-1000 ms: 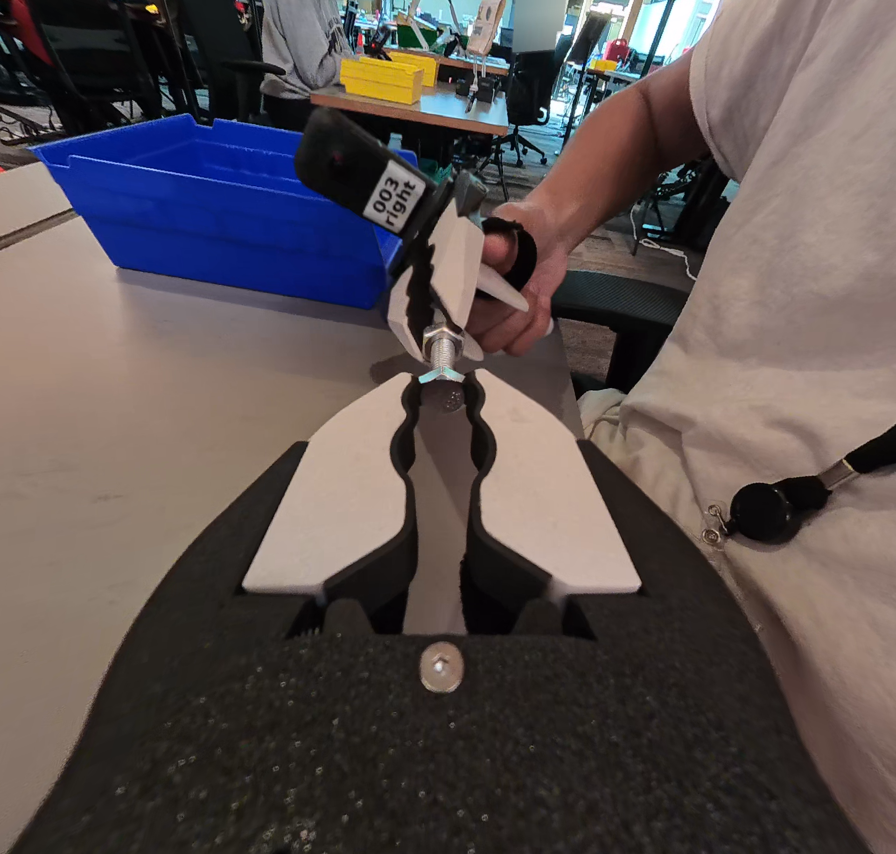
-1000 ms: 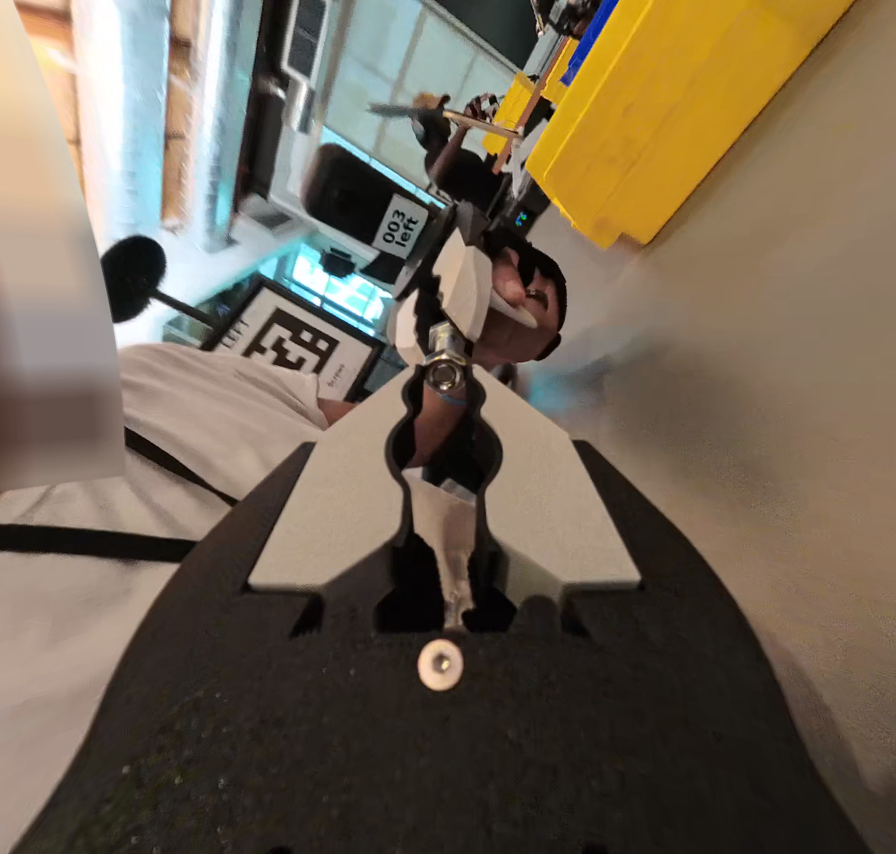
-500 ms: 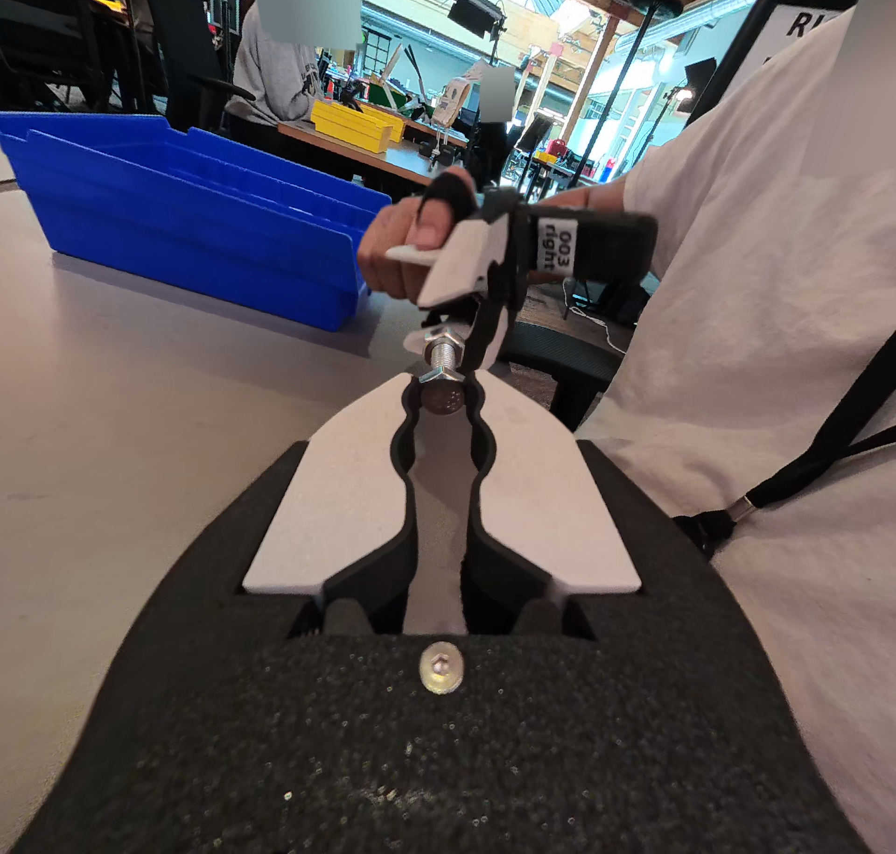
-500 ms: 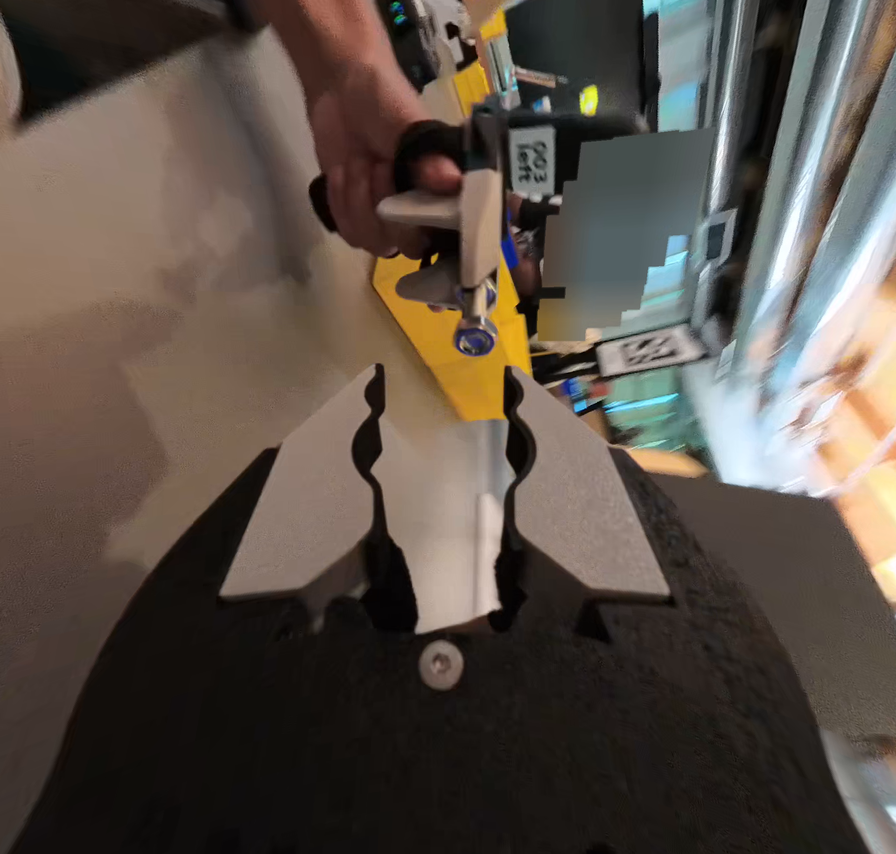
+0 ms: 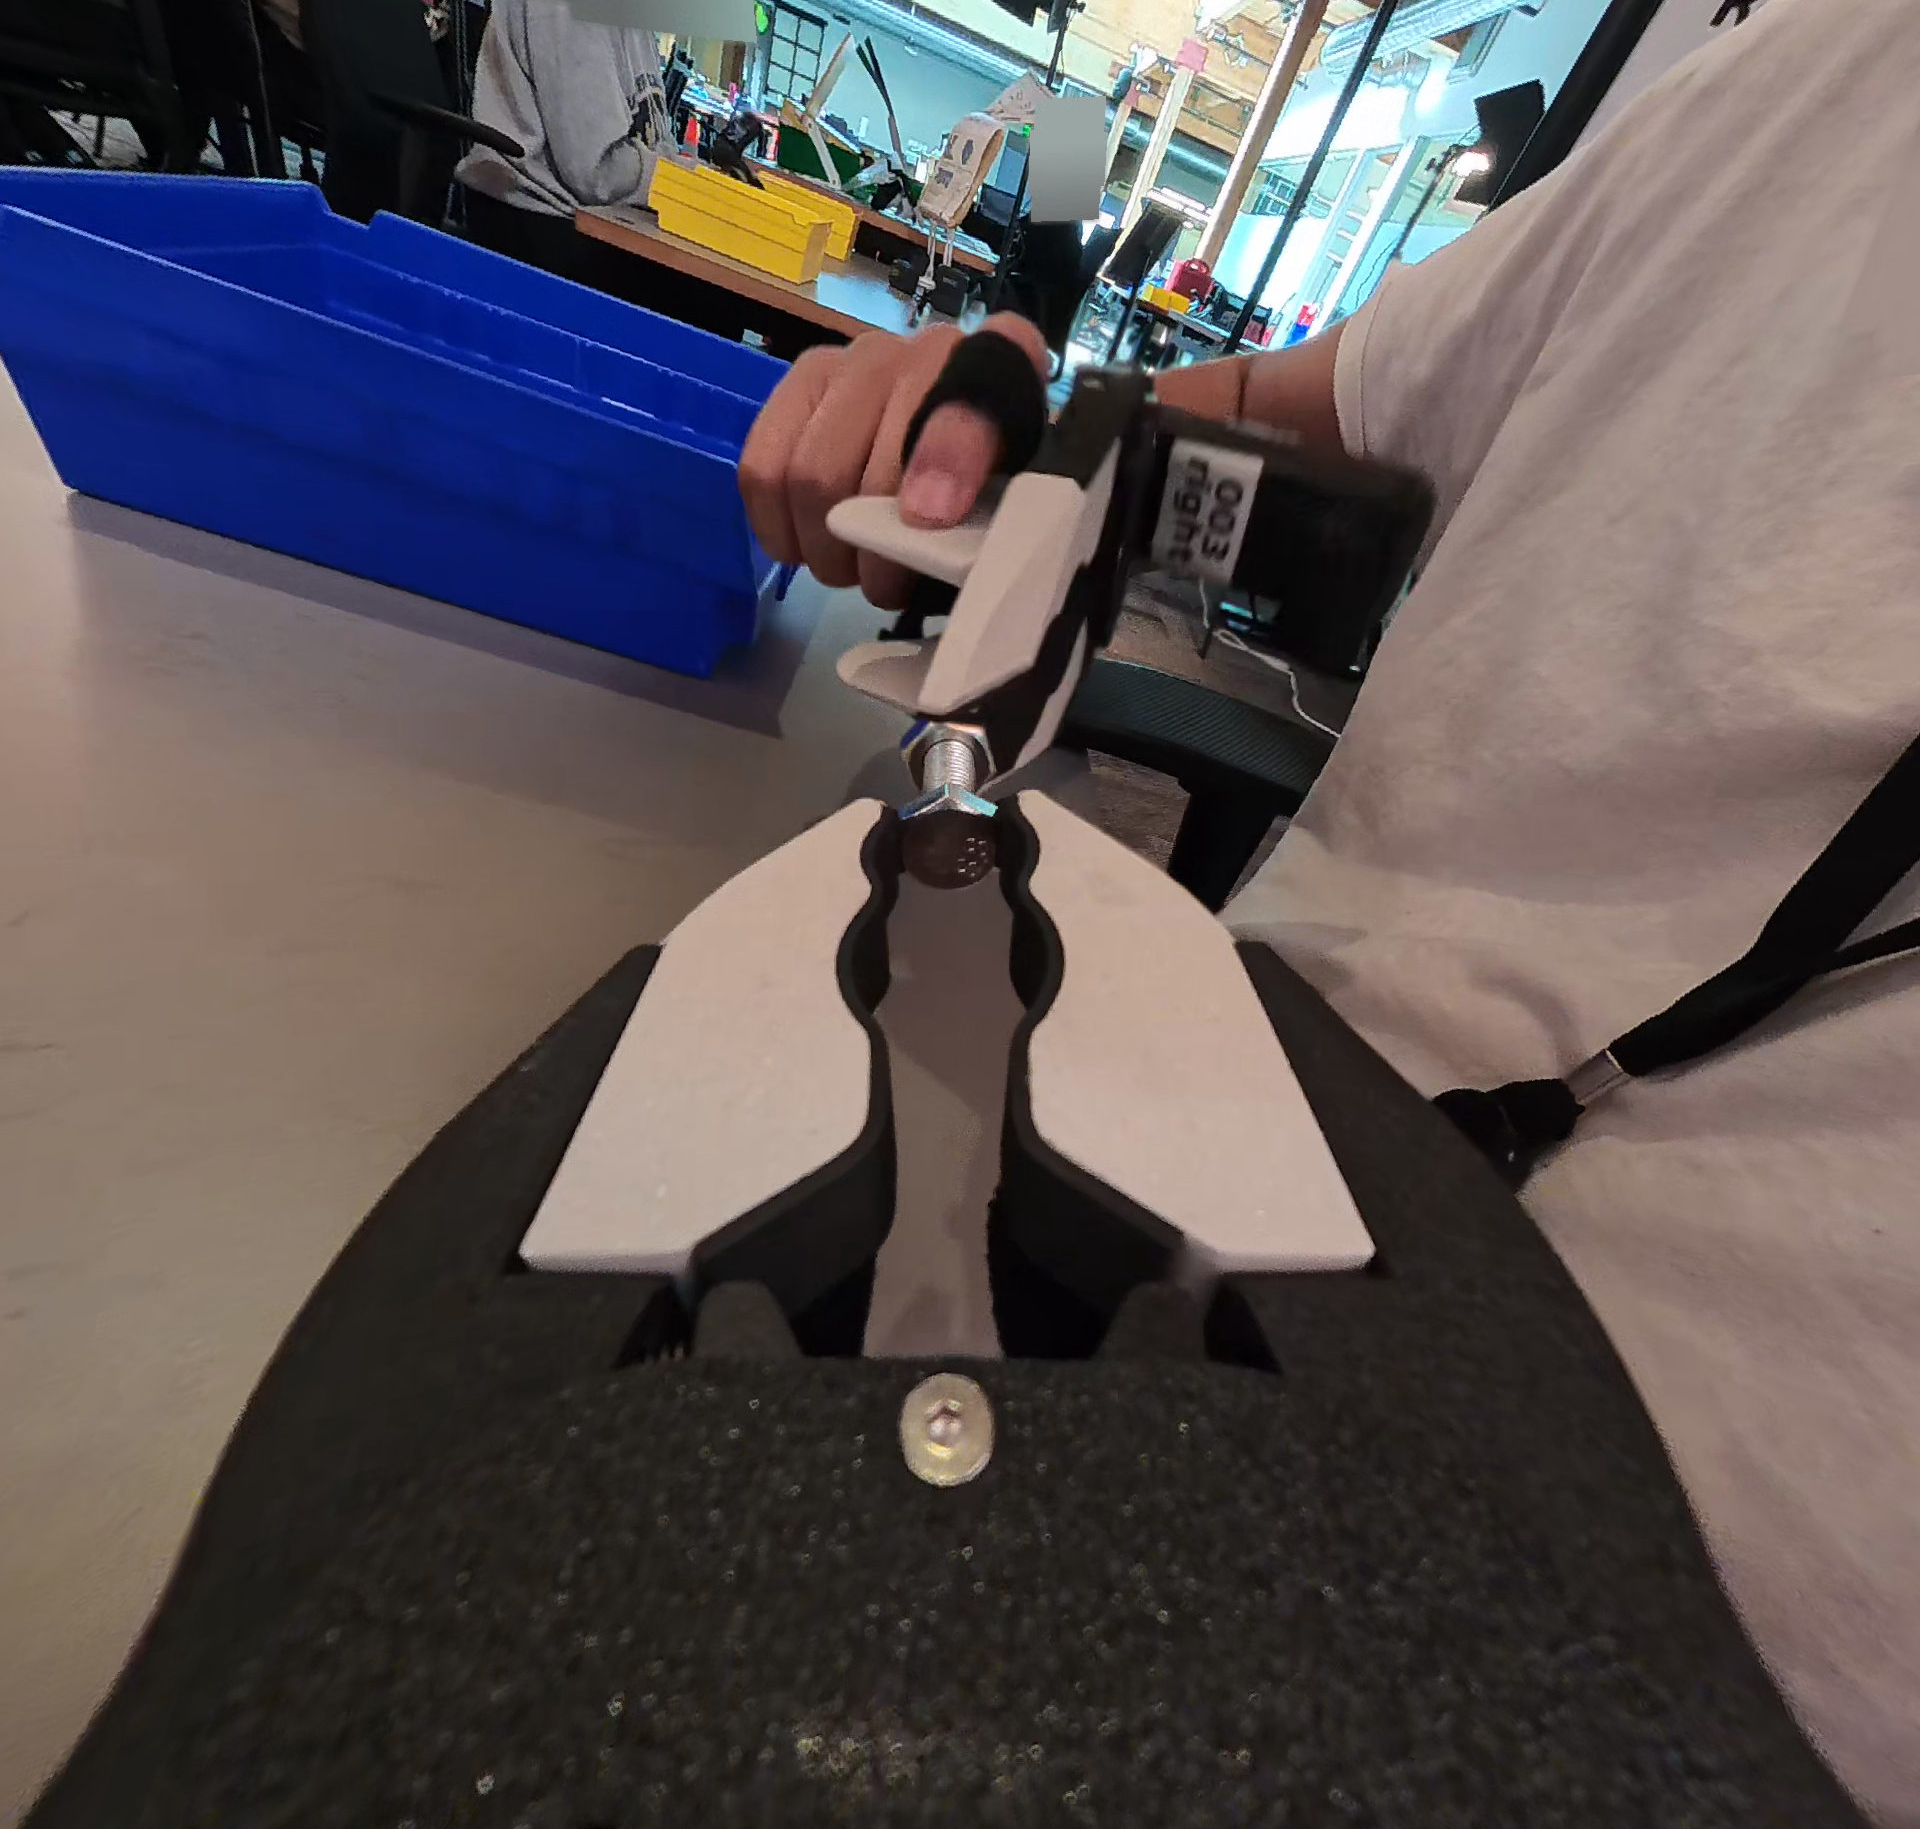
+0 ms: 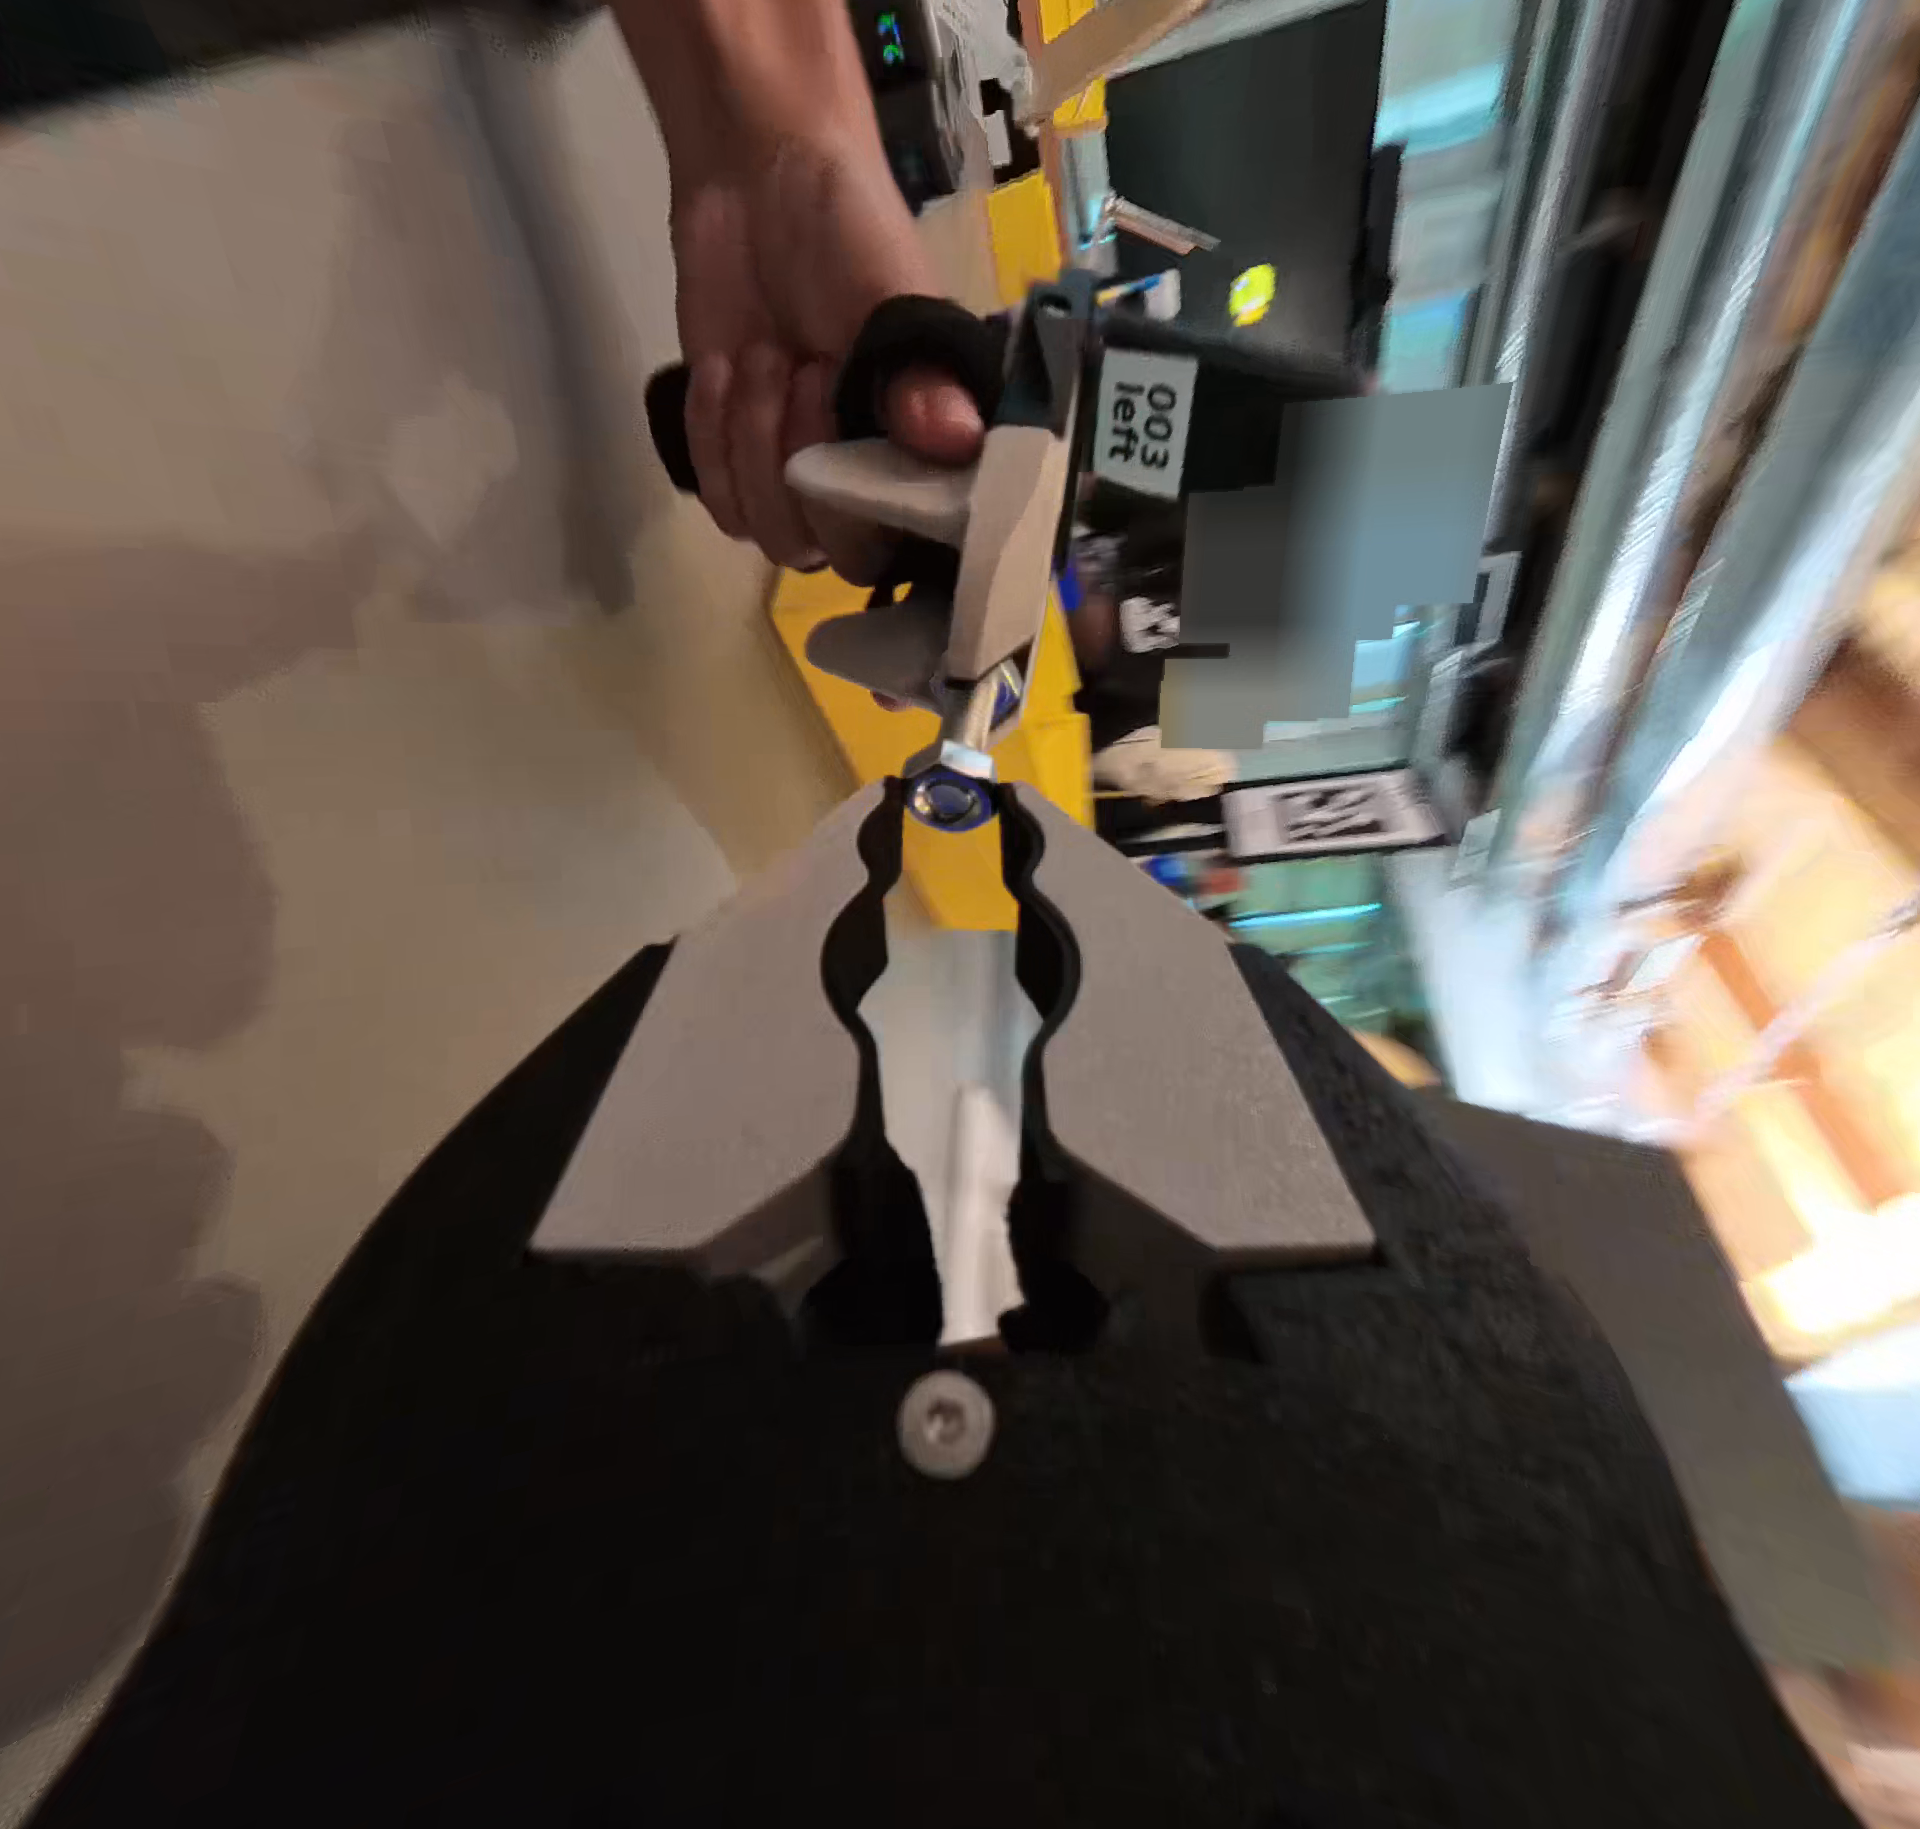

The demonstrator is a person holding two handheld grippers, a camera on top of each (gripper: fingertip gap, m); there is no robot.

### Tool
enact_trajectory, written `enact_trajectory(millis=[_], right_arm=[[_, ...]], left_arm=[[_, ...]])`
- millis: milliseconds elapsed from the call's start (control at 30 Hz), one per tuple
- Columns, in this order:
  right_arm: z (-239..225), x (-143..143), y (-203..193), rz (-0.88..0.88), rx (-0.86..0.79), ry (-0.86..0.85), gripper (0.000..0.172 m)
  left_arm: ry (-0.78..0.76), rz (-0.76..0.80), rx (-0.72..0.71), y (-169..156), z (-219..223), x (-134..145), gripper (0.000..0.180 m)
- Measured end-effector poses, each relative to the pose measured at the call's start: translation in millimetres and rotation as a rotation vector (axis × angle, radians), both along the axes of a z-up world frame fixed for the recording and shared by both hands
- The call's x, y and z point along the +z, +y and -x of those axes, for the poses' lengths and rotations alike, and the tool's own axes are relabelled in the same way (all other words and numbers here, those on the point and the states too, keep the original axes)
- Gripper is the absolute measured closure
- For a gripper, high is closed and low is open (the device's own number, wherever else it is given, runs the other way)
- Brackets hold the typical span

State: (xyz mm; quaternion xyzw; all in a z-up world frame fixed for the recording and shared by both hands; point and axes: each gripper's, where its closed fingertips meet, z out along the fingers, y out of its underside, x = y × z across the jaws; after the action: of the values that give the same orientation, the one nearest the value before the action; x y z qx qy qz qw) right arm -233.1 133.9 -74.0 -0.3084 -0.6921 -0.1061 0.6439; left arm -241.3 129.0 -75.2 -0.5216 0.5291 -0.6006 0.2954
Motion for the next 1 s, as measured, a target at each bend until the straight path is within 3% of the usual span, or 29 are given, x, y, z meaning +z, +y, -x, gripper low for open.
enact_trajectory(millis=[167,333,400,433,533,567,633,733,833,1000], right_arm=[[3,-1,2,0.865,0.002,0.313,0.154],[4,0,10,1.886,0.089,0.826,0.155],[6,-3,9,2.180,0.152,0.943,0.155],[6,-4,10,2.244,0.174,0.972,0.153],[5,-5,9,2.135,0.202,0.993,0.148],[5,-4,9,2.056,0.204,0.991,0.136],[3,-9,10,1.841,0.159,0.959,0.132],[-4,-14,14,1.425,0.033,0.827,0.118],[-14,-20,16,0.941,-0.093,0.629,0.119],[-10,-3,-4,0.243,-0.137,0.419,0.126]], left_arm=[[-0.020,-0.037,0.022,3,2,3,0.162],[-0.007,-0.100,0.071,11,2,-1,0.163],[0.000,-0.117,0.079,13,2,-2,0.163],[0.005,-0.124,0.083,14,2,-3,0.163],[0.011,-0.121,0.092,15,1,-4,0.163],[0.017,-0.115,0.100,17,1,-5,0.163],[0.025,-0.093,0.113,21,2,-6,0.163],[0.012,-0.020,0.117,26,4,-3,0.163],[0.013,0.065,0.077,22,6,-4,0.163],[0.023,0.130,0.027,12,6,-5,0.163]])
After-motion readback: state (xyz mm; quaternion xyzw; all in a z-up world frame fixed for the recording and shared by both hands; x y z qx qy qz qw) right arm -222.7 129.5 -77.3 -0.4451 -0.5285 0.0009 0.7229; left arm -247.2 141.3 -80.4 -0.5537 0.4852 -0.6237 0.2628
